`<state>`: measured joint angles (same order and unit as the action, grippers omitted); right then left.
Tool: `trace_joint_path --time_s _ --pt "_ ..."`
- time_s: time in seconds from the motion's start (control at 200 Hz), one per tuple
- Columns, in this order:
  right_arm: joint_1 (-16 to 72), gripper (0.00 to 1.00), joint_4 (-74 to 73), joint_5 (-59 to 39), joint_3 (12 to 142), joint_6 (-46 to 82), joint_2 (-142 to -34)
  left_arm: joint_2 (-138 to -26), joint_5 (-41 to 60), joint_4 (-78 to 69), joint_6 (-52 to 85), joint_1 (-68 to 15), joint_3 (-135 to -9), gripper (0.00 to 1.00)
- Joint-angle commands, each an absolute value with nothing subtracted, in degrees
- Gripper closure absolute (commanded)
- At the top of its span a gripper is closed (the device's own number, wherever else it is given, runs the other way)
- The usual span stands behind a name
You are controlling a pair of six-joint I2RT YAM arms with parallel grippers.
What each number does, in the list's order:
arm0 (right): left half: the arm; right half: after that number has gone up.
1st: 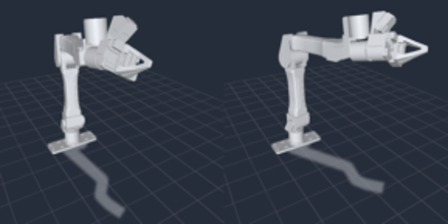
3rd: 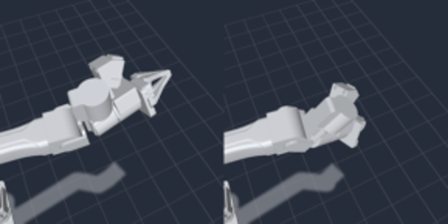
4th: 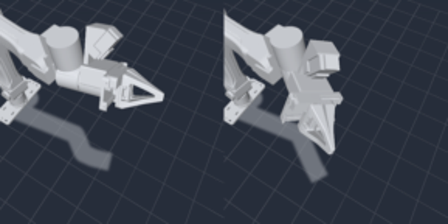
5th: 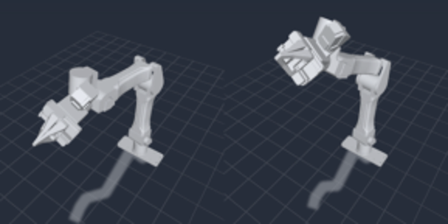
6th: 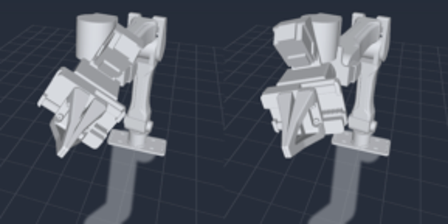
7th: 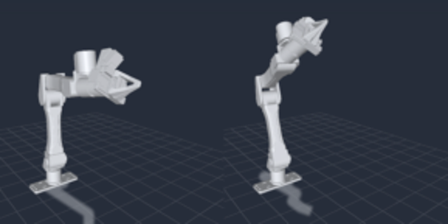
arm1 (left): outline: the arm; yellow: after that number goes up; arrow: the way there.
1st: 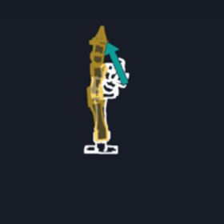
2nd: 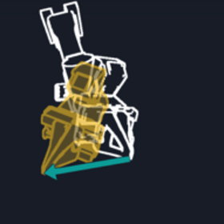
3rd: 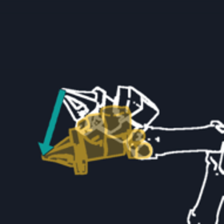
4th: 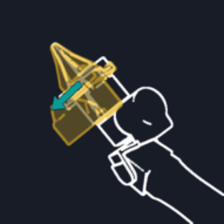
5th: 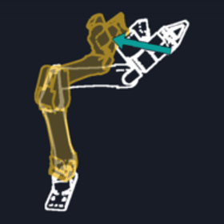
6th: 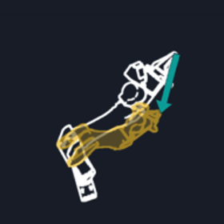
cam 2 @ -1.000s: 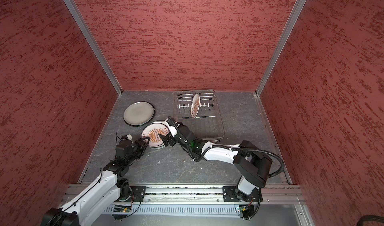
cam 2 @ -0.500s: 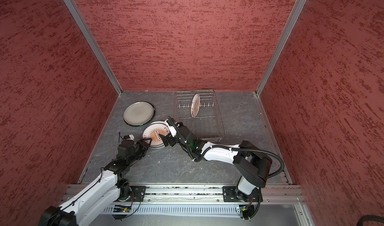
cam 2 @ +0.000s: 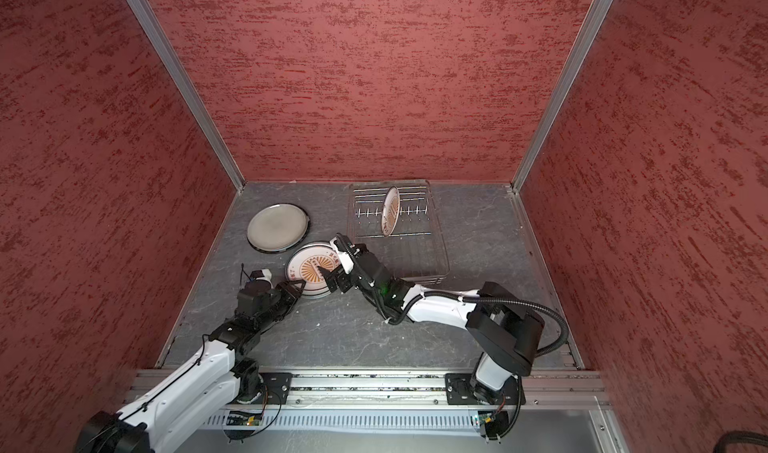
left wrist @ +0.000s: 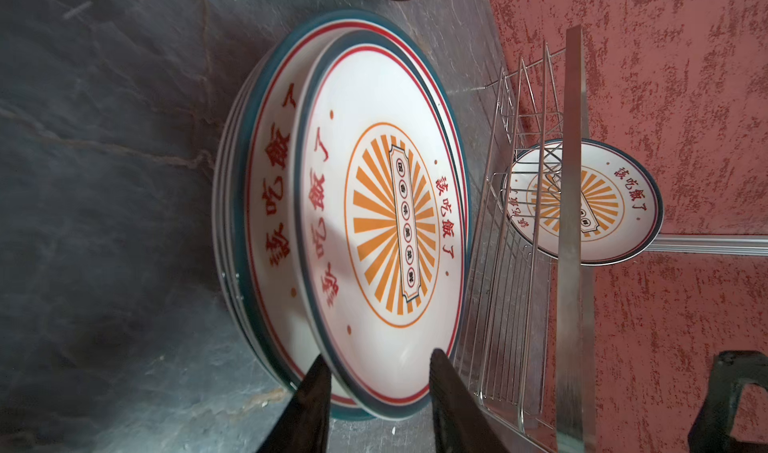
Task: Unload the plates from the dish rack
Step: 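Press the plate flat onto the stack with the right gripper while left gripper steadies it, then open the right gripper and move it back to the rack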
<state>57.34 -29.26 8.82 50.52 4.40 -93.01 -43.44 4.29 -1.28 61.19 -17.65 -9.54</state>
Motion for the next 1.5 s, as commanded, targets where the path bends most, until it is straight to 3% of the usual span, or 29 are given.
trace_joint_path --time_s 0.0,0.286,0.371,0.731,0.837,0.927,1.147,1.303,1.493 --pt "57.83 0.01 -31.29 10.37 50.01 3.10 -92.02 -43.93 3.83 -2.58 60.53 -17.84 -11.50 0.59" --pt "57.83 0.01 -30.91 10.71 50.28 2.84 -91.97 -42.20 0.24 -0.27 59.24 -18.37 -11.98 0.40" --pt "57.83 0.01 -30.87 10.81 50.30 2.73 -91.85 -40.48 -1.27 1.36 58.77 -18.46 -12.00 0.29" --pt "57.83 0.01 -31.31 10.81 49.94 3.04 -91.76 -39.87 -1.95 2.47 58.05 -18.46 -12.36 0.27" --pt "57.83 0.01 -32.48 10.25 49.01 3.07 -91.19 -38.75 -0.40 -1.08 55.49 -18.63 -11.18 0.18" --pt "57.83 0.01 -34.18 9.76 47.64 3.14 -90.26 -36.68 1.88 -5.85 51.71 -19.05 -9.40 0.00" --pt "57.40 0.01 -40.86 11.42 42.25 5.56 -86.18 -29.31 7.27 -12.94 45.50 -20.12 -5.15 0.01" --pt "56.12 0.01 -46.72 11.98 37.51 8.15 -81.79 -25.66 18.42 -22.94 40.48 -20.71 -1.76 0.01" --pt "53.79 0.01 -49.63 13.66 34.65 10.06 -79.28 -24.14 17.95 -23.31 38.07 -23.30 -1.67 0.00"
